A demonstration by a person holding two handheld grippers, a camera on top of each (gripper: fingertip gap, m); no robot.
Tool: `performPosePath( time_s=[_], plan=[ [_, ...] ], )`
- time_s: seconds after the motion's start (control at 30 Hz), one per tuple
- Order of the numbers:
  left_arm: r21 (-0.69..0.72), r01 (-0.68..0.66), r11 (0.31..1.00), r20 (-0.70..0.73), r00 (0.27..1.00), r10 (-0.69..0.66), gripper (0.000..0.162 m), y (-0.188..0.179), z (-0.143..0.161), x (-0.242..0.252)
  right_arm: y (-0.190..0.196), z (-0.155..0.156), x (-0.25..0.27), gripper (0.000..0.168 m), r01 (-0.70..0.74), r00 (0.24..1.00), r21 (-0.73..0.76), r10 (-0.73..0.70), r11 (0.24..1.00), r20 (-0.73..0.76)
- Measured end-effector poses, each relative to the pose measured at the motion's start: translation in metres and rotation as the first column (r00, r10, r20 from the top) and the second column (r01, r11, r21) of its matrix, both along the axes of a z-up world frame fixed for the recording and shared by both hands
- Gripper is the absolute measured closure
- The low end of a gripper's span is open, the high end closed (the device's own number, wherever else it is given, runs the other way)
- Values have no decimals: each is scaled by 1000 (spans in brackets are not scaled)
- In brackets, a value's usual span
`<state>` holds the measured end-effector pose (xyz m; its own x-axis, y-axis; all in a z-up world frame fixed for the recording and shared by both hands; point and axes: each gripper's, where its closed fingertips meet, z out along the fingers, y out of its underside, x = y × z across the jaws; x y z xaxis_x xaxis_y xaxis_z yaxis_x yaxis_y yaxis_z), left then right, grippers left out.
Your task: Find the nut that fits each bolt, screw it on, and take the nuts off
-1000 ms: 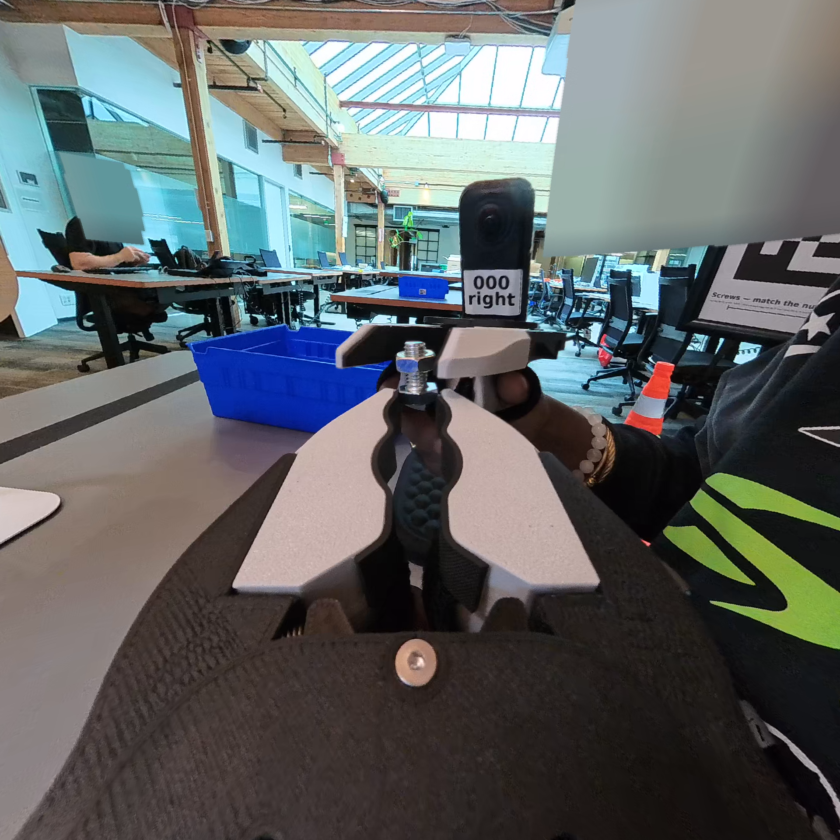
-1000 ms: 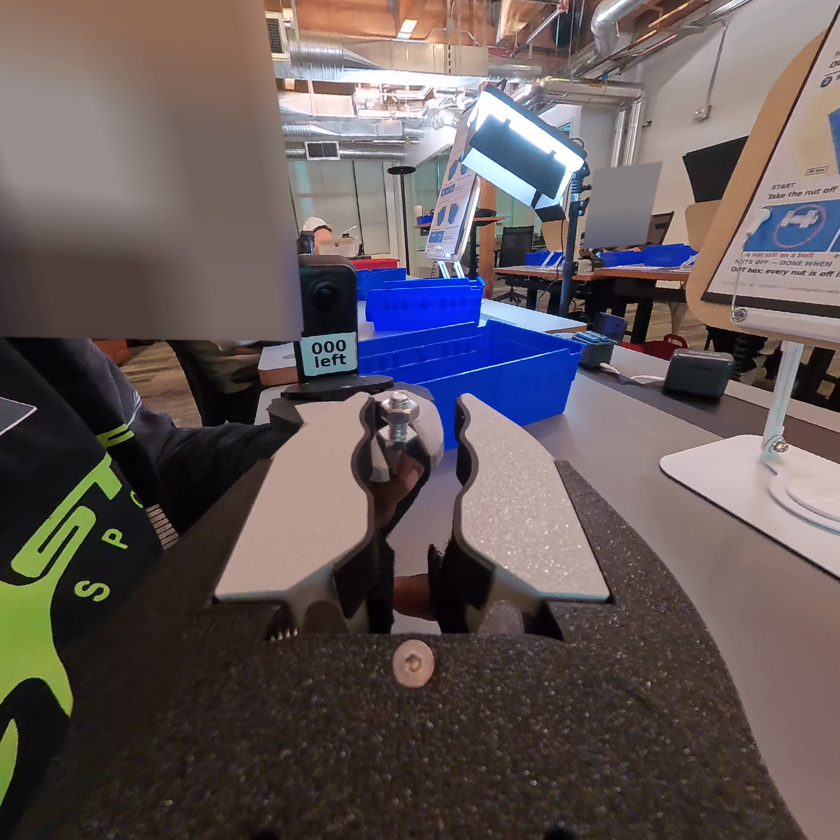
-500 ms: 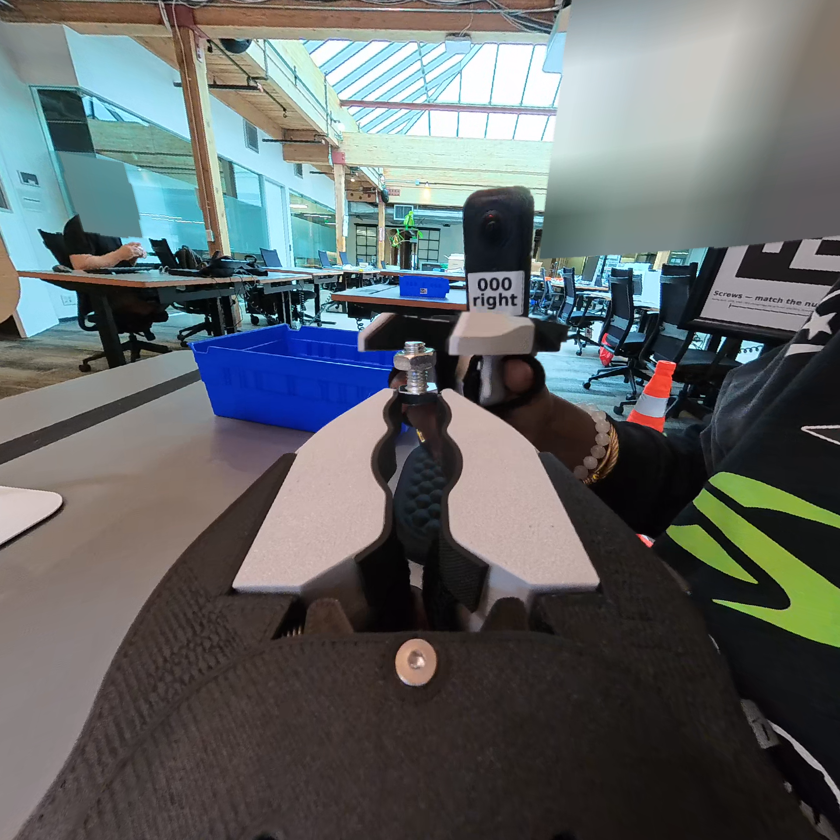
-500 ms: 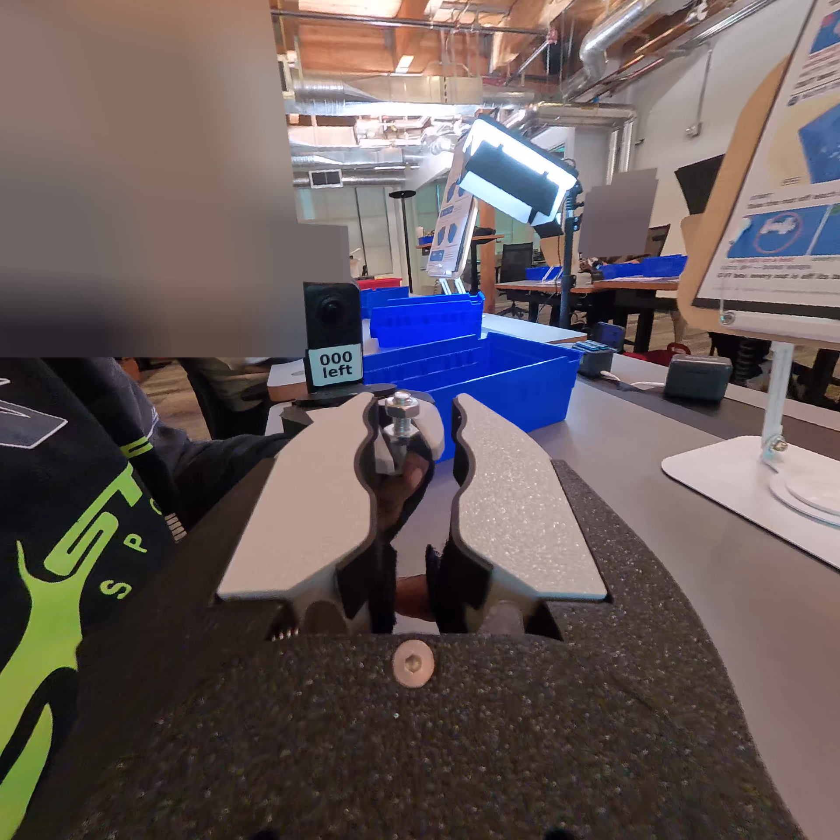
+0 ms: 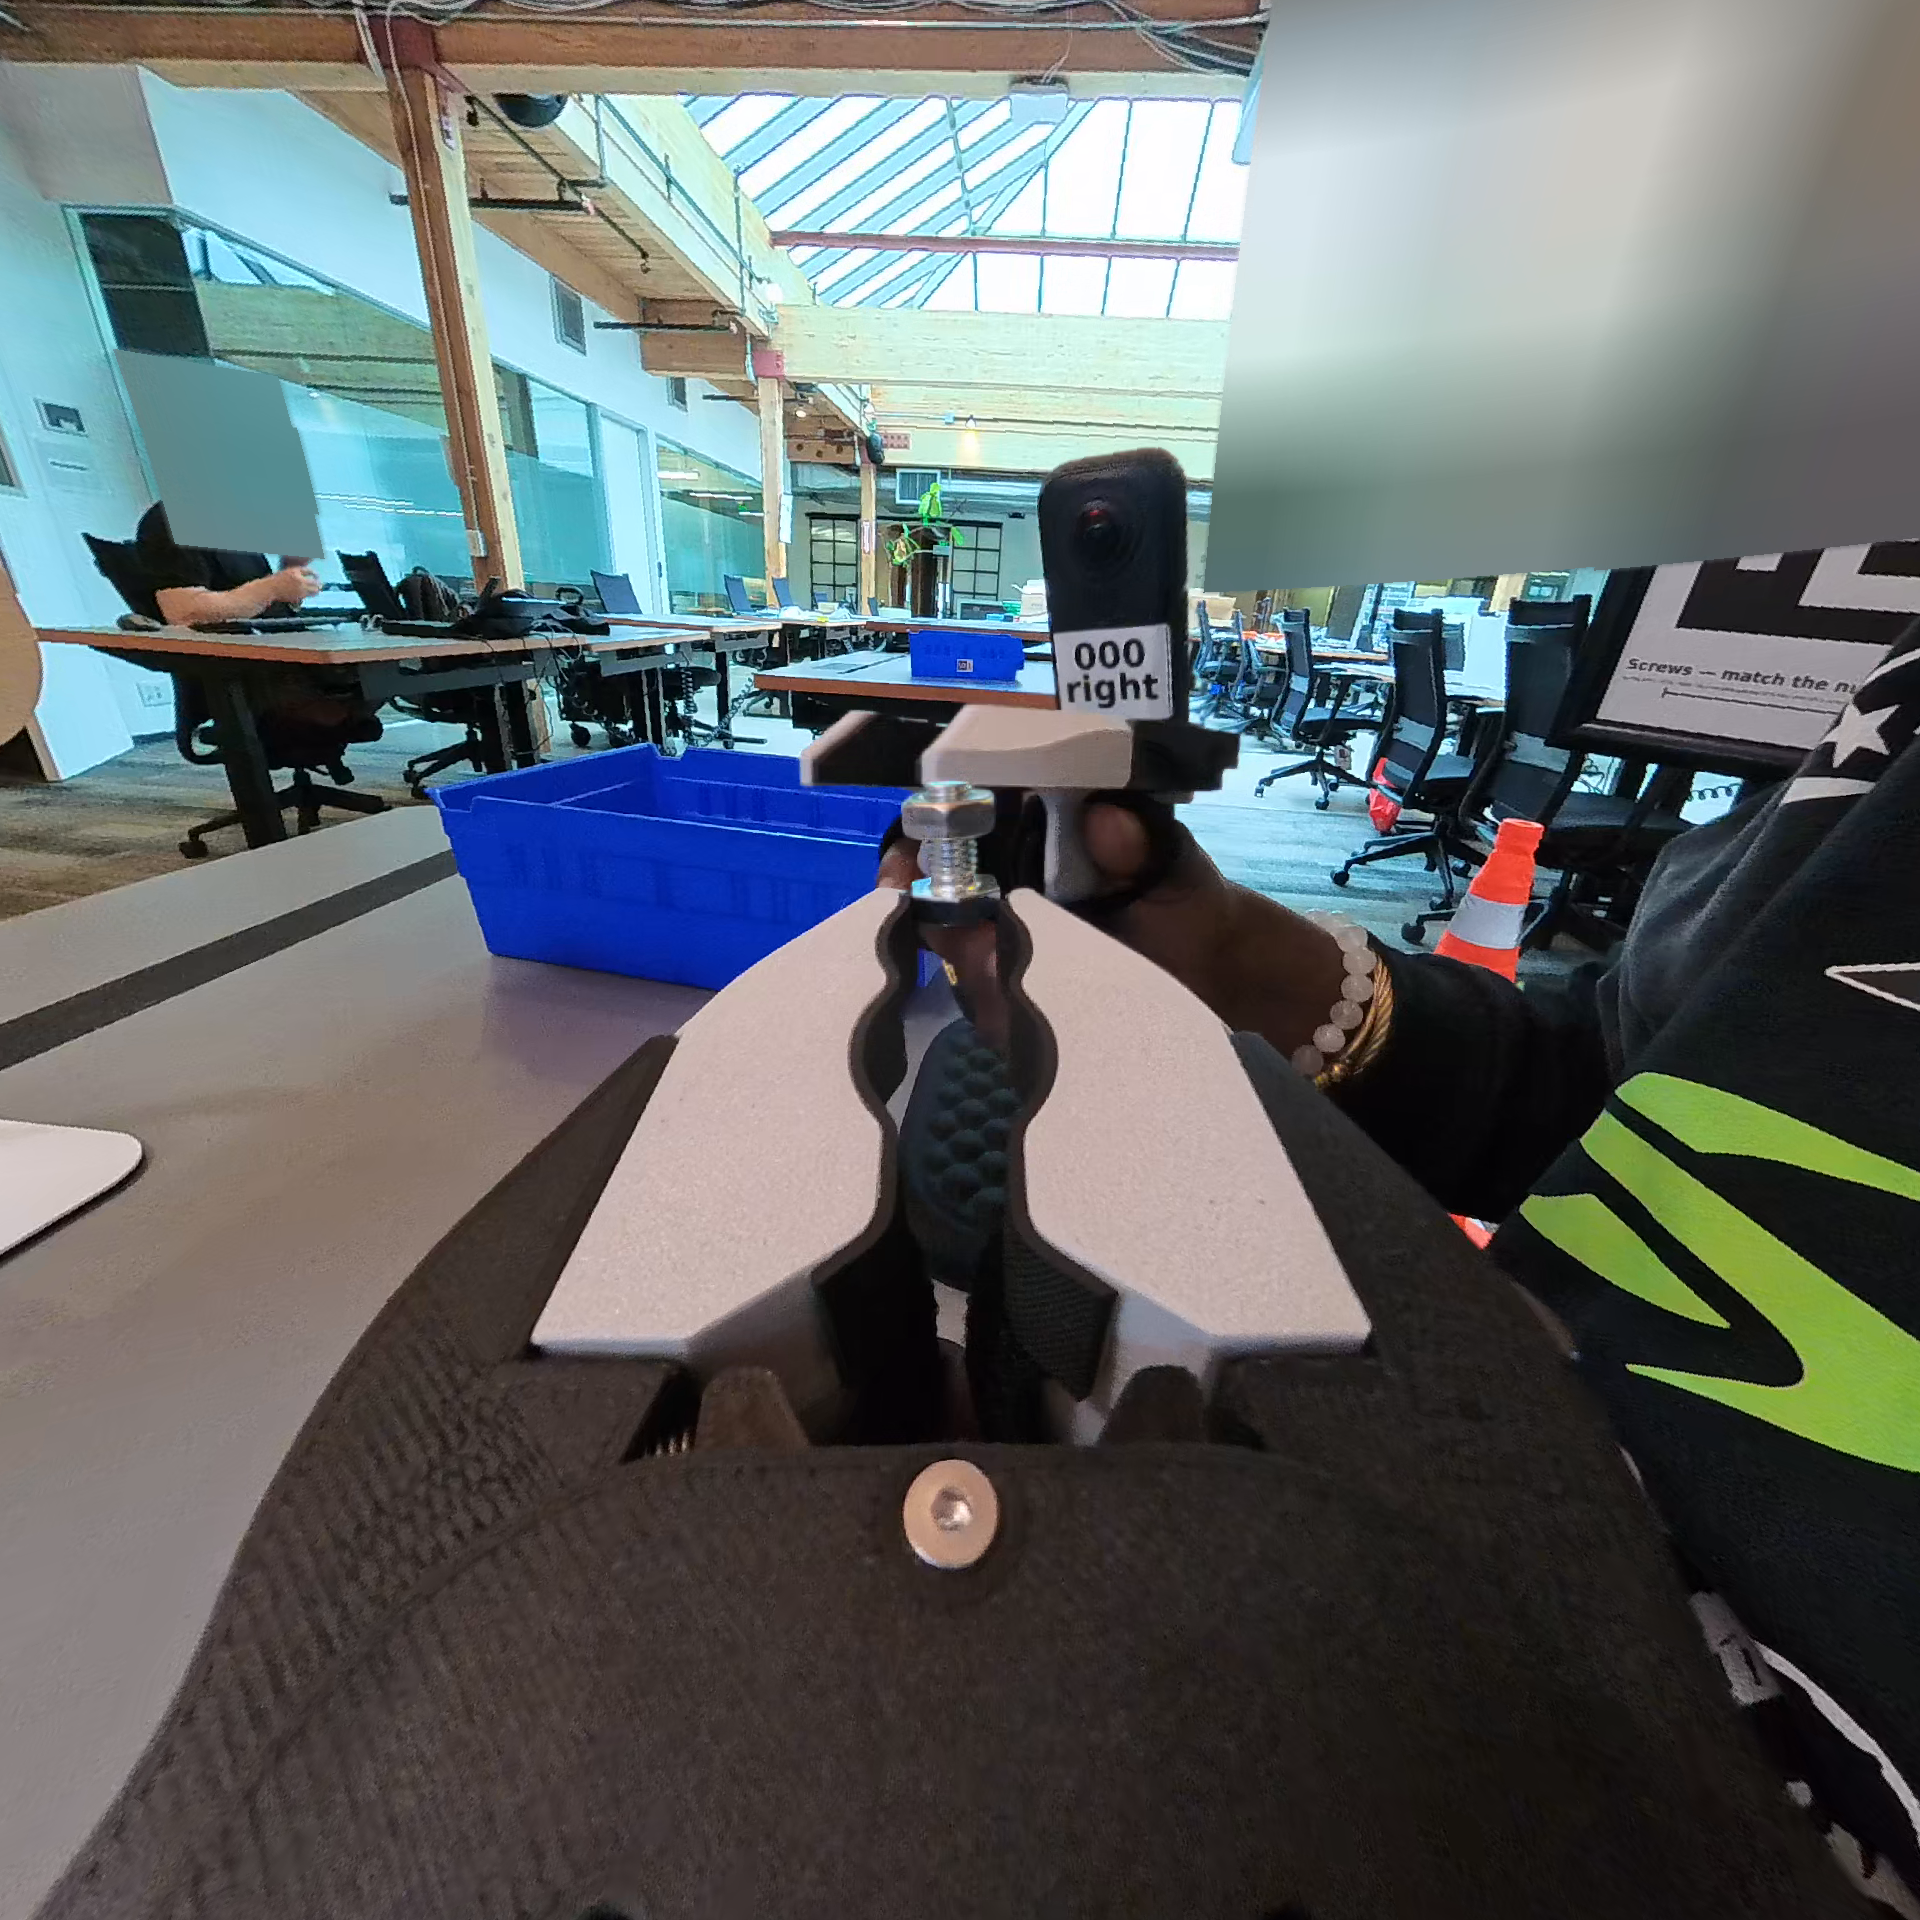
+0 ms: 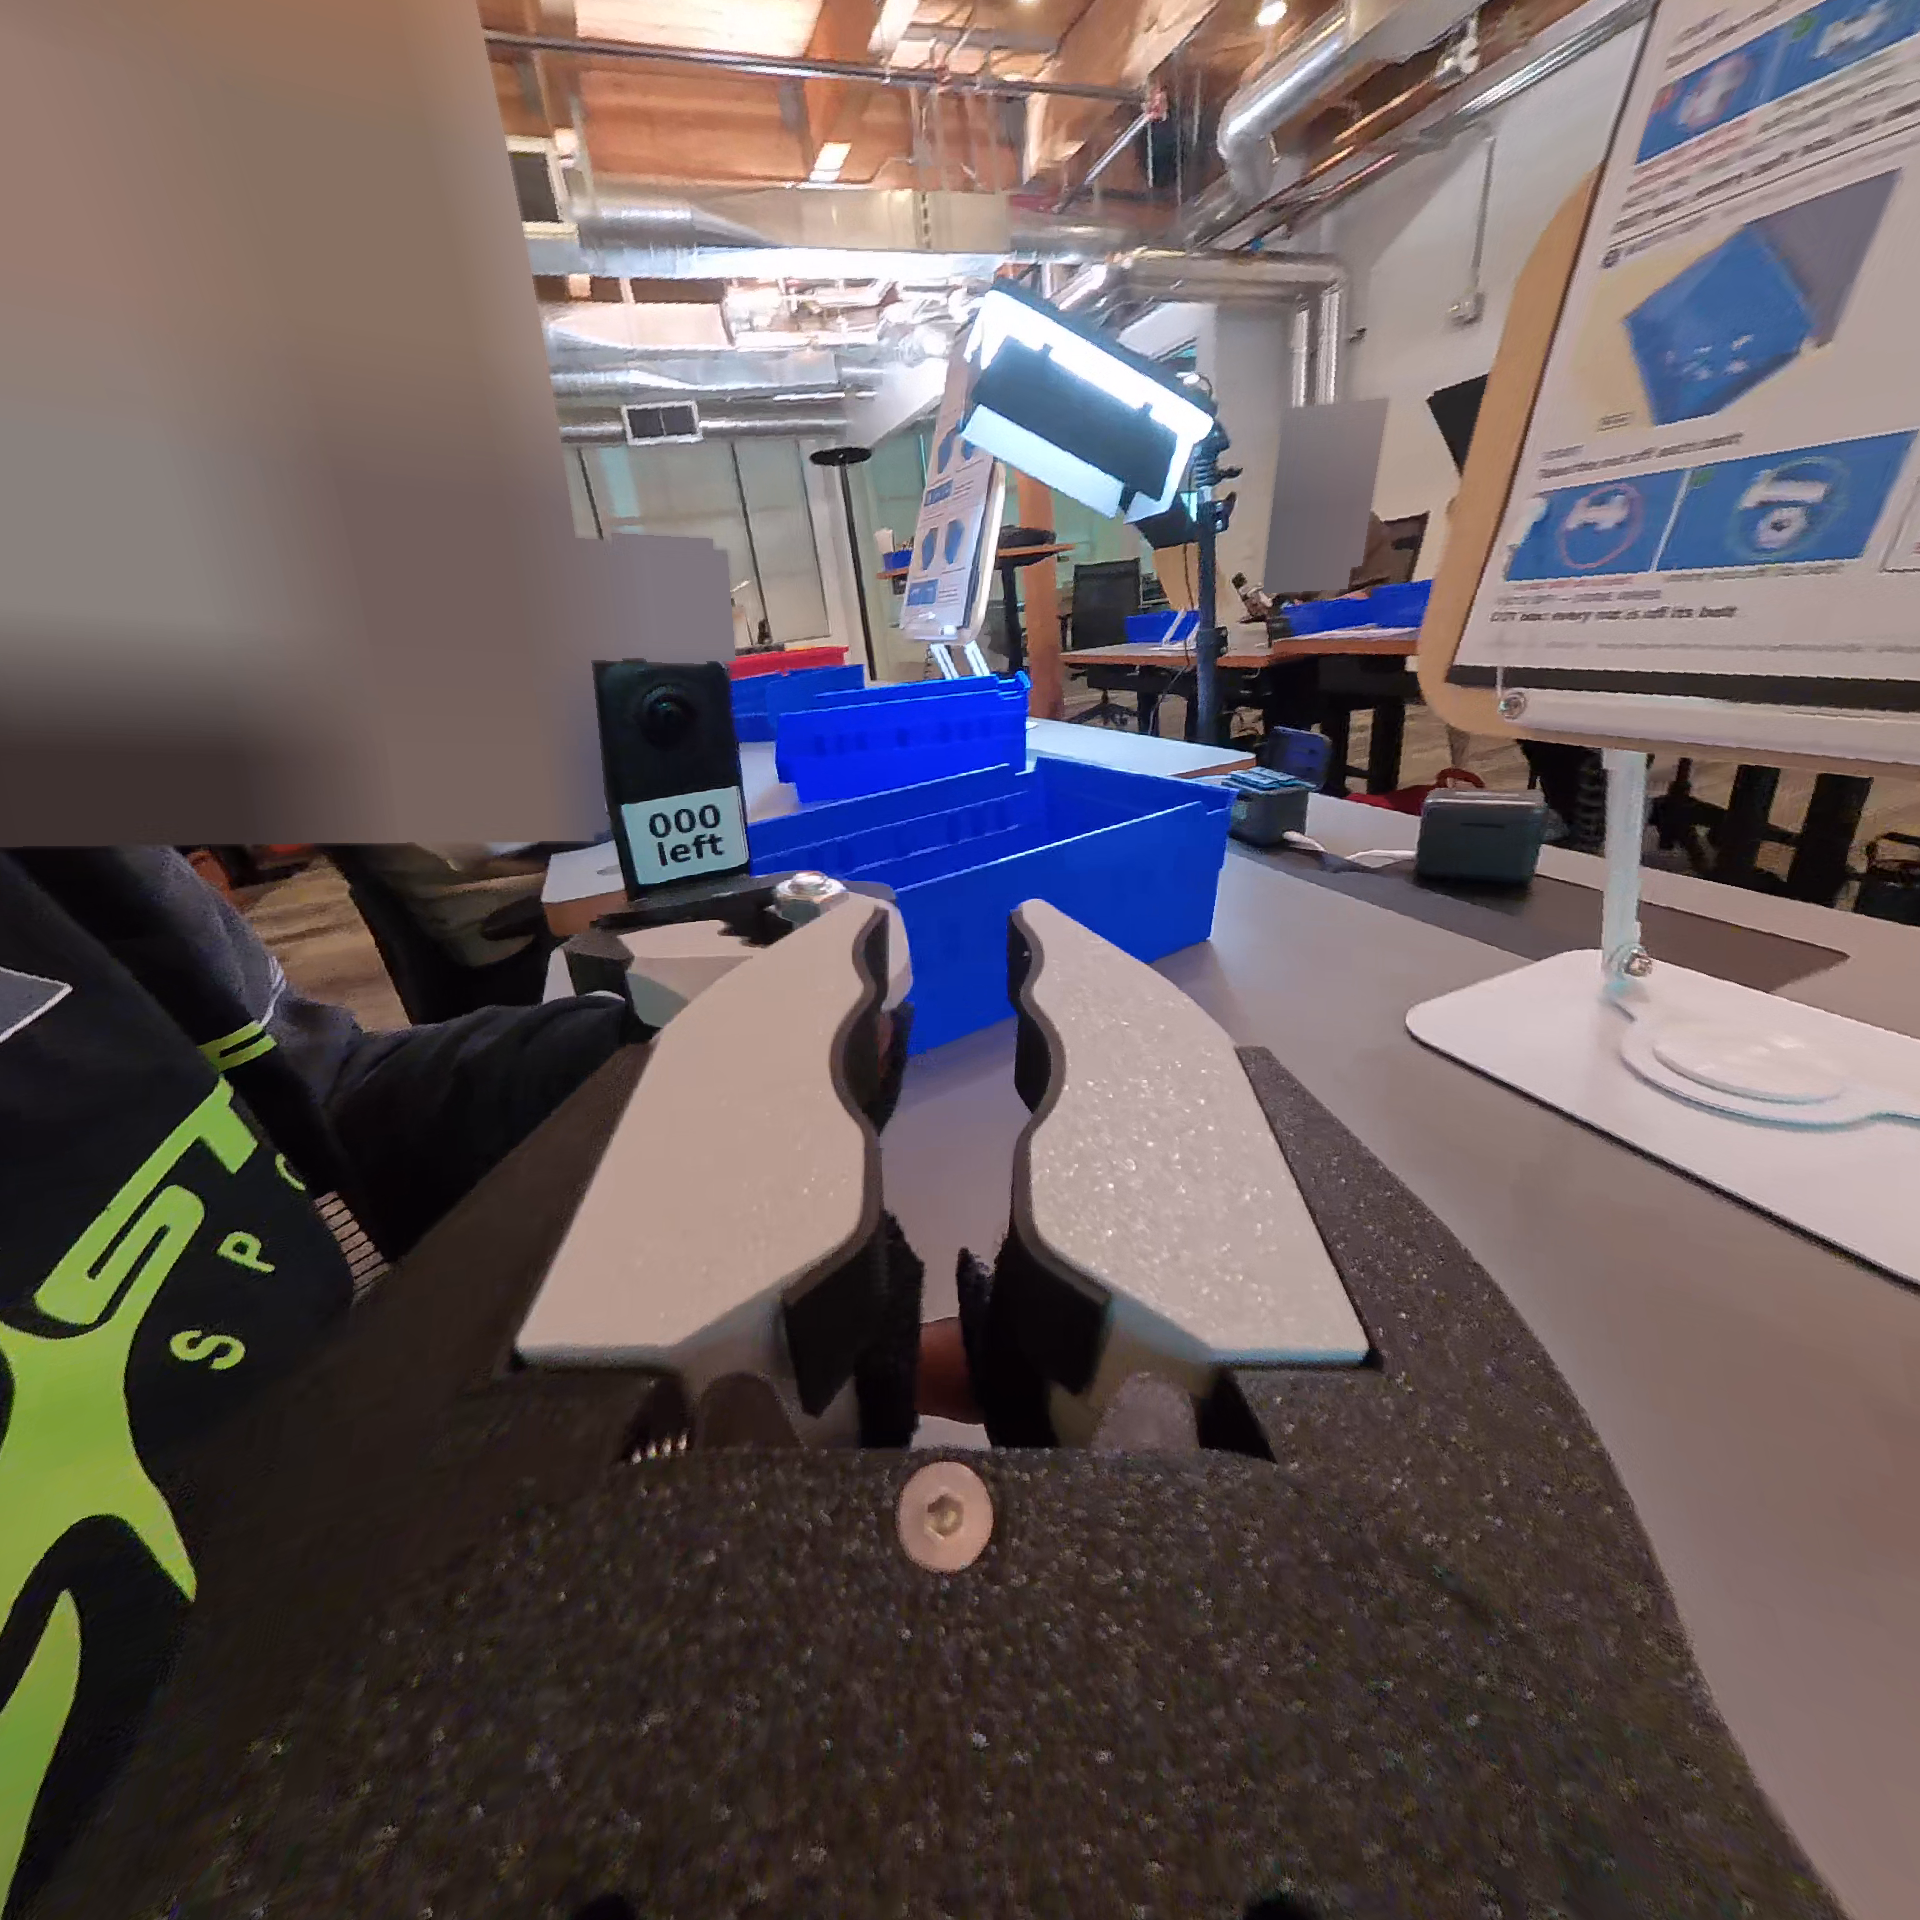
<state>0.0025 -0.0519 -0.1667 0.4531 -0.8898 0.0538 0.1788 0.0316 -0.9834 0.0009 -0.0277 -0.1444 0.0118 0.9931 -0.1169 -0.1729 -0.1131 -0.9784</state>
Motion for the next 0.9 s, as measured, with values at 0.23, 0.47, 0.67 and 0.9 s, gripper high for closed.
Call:
performPosePath(
  time_s=[0.23, 0.47, 0.67, 0.9],
  plan=[
    [1, -3, 1000, -12, 1000, 3, 148, 0, -2, 1, -20, 3, -17, 137, -79, 997, 34, 79, 996, 9],
    [-2, 0, 1000, -10, 1000, 0, 148, 0, -2, 1, -23, 0, -32, 136, -99, 995, 43, 98, 994, 35],
    [-6, 0, 1000, -1, 1000, 0, 148, 1, -1, -1, -10, -1, -12, 141, -47, 998, 38, 46, 998, 30],
    [-7, 3, 1000, -5, 1000, -3, 148, 0, -2, 0, -13, 3, -9, 142, -61, 998, 38, 61, 997, 5]
  ],
)
